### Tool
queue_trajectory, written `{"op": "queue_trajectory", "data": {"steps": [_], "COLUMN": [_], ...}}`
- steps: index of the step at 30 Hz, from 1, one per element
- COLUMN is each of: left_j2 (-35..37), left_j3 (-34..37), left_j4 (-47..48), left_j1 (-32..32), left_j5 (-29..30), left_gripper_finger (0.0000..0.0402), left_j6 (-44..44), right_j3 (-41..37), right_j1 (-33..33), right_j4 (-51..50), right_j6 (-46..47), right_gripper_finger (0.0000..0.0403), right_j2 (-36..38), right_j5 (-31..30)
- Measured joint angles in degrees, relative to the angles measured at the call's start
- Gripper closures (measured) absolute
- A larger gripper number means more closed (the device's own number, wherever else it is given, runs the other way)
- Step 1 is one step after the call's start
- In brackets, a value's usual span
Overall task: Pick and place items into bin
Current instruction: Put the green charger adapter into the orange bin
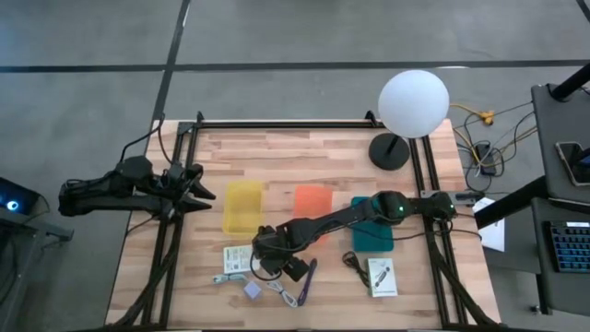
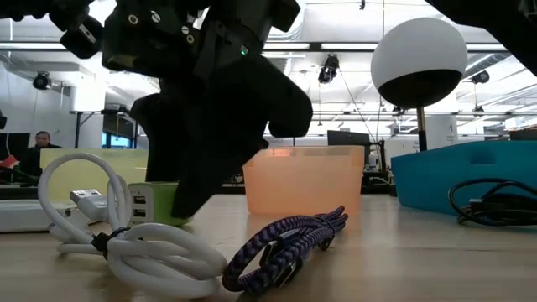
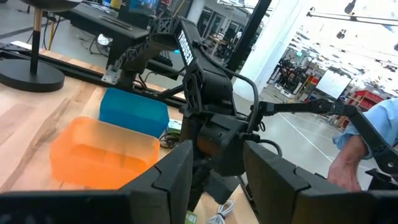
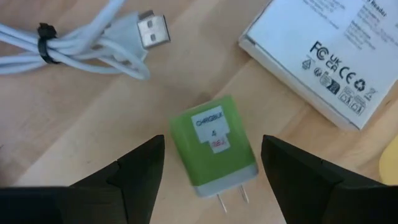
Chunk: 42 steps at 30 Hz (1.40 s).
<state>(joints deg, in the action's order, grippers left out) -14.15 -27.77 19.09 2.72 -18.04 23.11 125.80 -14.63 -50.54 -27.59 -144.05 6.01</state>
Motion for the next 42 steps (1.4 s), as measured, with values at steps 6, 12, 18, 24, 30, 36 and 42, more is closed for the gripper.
{"op": "queue_trajectory", "data": {"steps": [6,12,18,24,30,36,42], "left_j2": [0.00,0.00,-0.06,-0.06,-0.07,-0.04,-0.42], "left_j3": [0.02,0.02,0.04,0.04,0.04,0.04,0.04], "left_j4": [0.00,-0.01,-0.02,-0.02,-0.02,-0.04,-0.15], "left_j1": [0.00,0.00,0.00,0.00,0.00,0.00,0.00], "left_j5": [0.00,0.43,0.79,0.90,0.92,0.93,2.27], "left_gripper_finger": [0.0272,0.0272,0.0272,0.0272,0.0272,0.0272,0.0272], "left_j6": [0.00,0.00,0.02,0.11,0.15,0.24,0.22], "right_j3": [0.02,0.02,-0.04,0.71,4.16,9.21,8.73], "right_j1": [0.00,0.22,0.20,0.17,0.94,2.65,3.15], "right_j4": [0.13,0.17,0.37,-0.13,-1.94,-9.17,-11.19], "right_j6": [0.13,0.52,1.42,7.65,16.67,27.85,35.65], "right_gripper_finger": [0.0190,0.0229,0.0244,0.0255,0.0254,0.0253,0.0253], "right_j2": [0.04,0.06,0.07,0.24,2.27,3.35,5.68], "right_j5": [0.06,3.17,3.26,0.93,-6.52,-7.36,-9.02]}}
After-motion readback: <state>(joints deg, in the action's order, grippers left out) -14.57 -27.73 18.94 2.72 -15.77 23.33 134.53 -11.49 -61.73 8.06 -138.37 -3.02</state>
